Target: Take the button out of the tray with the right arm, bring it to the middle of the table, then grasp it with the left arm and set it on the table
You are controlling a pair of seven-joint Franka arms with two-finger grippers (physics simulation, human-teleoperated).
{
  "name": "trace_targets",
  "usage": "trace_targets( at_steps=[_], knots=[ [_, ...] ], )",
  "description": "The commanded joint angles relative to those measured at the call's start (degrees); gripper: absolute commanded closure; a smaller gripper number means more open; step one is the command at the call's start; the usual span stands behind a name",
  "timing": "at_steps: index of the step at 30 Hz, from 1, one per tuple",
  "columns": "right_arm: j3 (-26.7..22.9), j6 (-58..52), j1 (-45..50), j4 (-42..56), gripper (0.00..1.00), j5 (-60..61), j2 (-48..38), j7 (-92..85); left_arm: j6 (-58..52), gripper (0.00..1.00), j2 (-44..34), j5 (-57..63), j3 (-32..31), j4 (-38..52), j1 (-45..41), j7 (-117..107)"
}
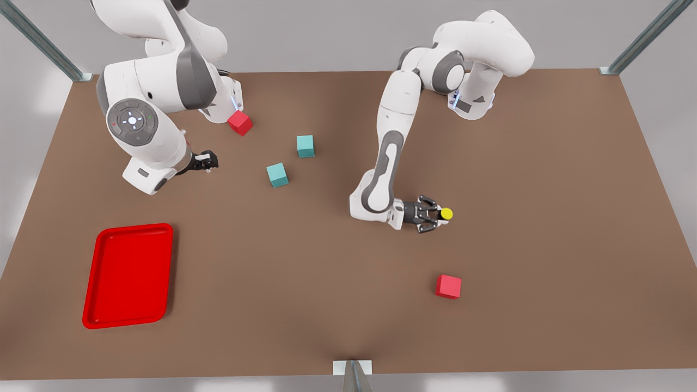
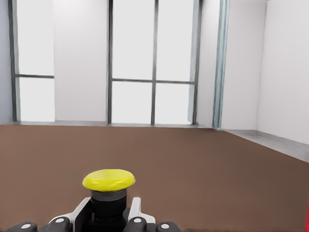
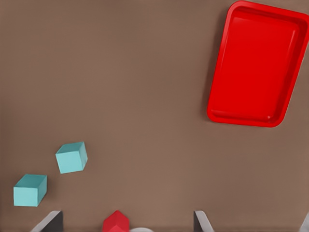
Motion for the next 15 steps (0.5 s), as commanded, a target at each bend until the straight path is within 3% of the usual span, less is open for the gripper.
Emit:
trace_targets(
  at_steps=[1, 5, 6, 7, 15],
  knots=[
    [0.0, -0.4, 0.0, 0.0, 0.00, -0.1, 0.0, -0.3, 4.9, 0.51, 0.3, 0.4, 0.0, 0.0, 0.5, -22.6],
    [0.0, -0.4, 0.0, 0.0, 0.00, 0.0, 0.0, -0.4, 5.2, 0.48, 0.9, 0.5, 0.0, 0.0, 0.6, -22.6],
    [0.0, -0.5, 0.1, 0.0, 0.00, 0.4, -0.1, -0.4, 5.2, 0.31, 0.9, 0.7, 0.0, 0.0, 0.5, -22.0],
    [-0.1, -0.5, -0.2, 0.2, 0.00, 0.1, -0.1, -0.4, 5.1, 0.00, 0.9, 0.7, 0.0, 0.0, 0.5, -21.7],
    [0.0, -1.2, 0.0, 0.2, 0.00, -0.1, -0.1, -0.1, 5.2, 0.00, 0.9, 1.3, 0.0, -0.3, 0.3, -21.8]
  ],
)
